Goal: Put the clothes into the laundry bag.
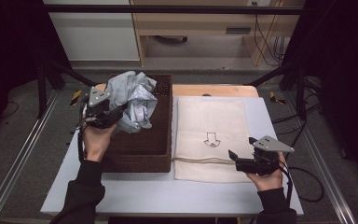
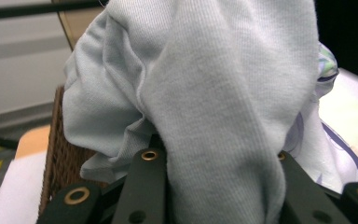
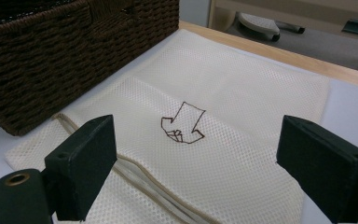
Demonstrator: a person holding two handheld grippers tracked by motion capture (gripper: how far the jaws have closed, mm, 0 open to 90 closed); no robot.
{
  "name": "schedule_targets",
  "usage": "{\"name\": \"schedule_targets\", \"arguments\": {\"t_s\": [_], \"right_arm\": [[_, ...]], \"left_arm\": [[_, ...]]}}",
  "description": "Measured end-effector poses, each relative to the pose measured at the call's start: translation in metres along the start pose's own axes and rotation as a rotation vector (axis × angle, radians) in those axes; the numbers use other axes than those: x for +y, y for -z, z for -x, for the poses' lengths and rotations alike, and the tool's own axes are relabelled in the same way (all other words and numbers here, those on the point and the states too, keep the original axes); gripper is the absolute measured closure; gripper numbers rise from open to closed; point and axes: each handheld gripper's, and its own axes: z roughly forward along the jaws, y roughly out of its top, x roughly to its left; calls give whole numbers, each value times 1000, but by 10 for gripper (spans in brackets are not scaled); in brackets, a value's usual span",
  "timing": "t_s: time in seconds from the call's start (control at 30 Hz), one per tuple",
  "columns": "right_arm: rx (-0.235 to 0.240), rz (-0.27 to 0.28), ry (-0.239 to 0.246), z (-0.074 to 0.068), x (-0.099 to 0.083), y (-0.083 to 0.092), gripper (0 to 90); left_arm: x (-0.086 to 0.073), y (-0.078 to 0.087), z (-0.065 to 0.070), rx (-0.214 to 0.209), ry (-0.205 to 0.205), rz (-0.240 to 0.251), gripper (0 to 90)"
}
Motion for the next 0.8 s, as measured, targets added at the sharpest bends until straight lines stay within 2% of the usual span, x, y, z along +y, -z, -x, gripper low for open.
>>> {"name": "schedule_targets", "arguments": {"t_s": [0.2, 0.27, 0.4, 0.43, 0.5, 0.6, 0.67, 0.73, 0.8], "right_arm": [[-3, -8, -1, 0, 0, -1, 123], [-6, -6, 0, 1, 0, 0, 123], [-7, -9, -3, 2, 0, 1, 128], [-9, -8, -2, 3, 0, 2, 128], [-12, -8, -6, 4, 0, 3, 128], [-15, -2, -10, 6, 0, 5, 128], [-20, 1, -9, 8, -2, 8, 128], [-22, 3, -15, 10, -3, 9, 127], [-26, 3, -15, 11, -5, 11, 127]], "left_arm": [[12, 19, 9, 2, -19, 47, 720], [16, 24, 14, -26, -14, 65, 720], [27, 35, 34, -57, -31, 100, 720], [27, 35, 34, -57, -31, 100, 719], [33, 39, 48, -81, -45, 120, 719], [37, 41, 59, -102, -55, 131, 718], [40, 37, 75, -123, -73, 139, 718], [41, 35, 80, -130, -75, 138, 718], [42, 27, 95, -177, -75, 129, 717]]}}
